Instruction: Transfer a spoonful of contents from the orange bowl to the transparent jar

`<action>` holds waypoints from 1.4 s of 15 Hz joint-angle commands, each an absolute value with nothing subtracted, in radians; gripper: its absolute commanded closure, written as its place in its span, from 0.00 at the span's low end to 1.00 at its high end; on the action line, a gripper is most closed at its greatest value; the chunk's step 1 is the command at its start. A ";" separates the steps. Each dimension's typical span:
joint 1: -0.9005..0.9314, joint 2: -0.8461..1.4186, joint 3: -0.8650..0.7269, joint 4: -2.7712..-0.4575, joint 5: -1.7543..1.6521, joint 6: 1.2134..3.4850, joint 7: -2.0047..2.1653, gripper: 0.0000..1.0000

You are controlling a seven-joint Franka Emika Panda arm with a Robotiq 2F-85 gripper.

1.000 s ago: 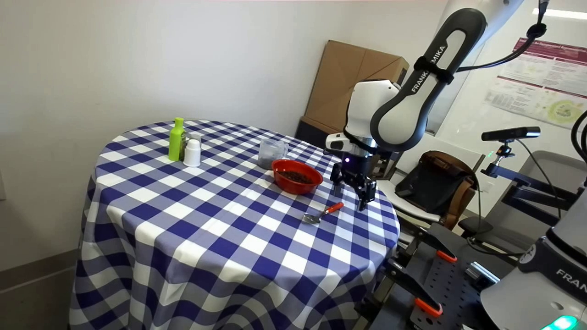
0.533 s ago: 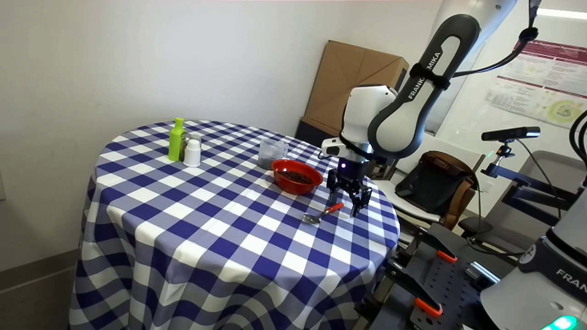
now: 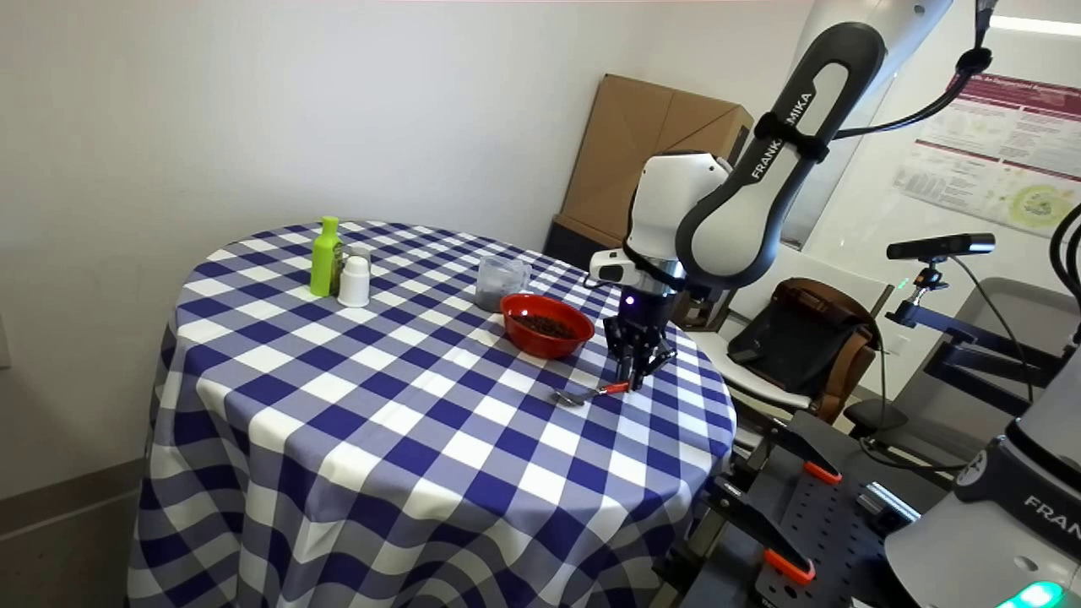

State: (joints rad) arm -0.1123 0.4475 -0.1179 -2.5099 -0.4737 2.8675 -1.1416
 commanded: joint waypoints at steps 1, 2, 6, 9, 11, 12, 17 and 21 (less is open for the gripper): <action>-0.111 0.424 -0.115 -2.514 -0.479 2.877 -1.125 0.97; -0.109 0.420 -0.117 -2.513 -0.480 2.875 -1.122 0.95; -0.105 0.390 -0.117 -2.507 -0.483 2.857 -1.126 0.95; -0.072 0.357 -0.141 -2.493 -0.531 2.831 -1.126 0.95; -0.064 0.330 -0.126 -2.477 -0.540 2.801 -1.135 0.95; -0.060 0.318 -0.117 -2.468 -0.540 2.787 -1.136 0.95; -0.016 0.285 -0.088 -2.370 -0.534 2.711 -1.093 0.95; 0.048 0.323 -0.140 -2.242 -0.698 2.687 -0.960 0.95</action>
